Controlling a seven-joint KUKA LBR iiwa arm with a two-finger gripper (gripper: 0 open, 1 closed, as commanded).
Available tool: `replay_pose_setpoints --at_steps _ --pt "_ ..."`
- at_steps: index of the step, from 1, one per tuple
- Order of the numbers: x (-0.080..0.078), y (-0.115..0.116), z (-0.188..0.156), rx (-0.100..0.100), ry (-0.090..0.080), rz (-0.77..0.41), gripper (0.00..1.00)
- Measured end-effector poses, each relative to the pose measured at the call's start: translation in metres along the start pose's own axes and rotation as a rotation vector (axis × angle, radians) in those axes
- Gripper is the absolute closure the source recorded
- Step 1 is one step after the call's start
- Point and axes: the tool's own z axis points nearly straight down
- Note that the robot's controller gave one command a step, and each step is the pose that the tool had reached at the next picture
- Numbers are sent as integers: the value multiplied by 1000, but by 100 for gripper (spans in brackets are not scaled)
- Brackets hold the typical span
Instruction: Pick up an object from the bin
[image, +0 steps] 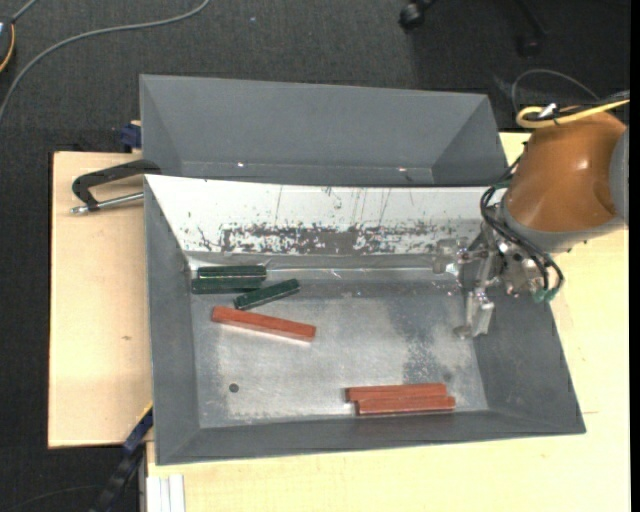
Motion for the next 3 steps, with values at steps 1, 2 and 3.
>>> replay_pose_setpoints --at_steps 1,2,3 --pt "-17 47 -55 -7 1 -47 0" --pt "47 123 29 -15 22 -197 0" --pt "0 152 -22 -10 2 -92 0"
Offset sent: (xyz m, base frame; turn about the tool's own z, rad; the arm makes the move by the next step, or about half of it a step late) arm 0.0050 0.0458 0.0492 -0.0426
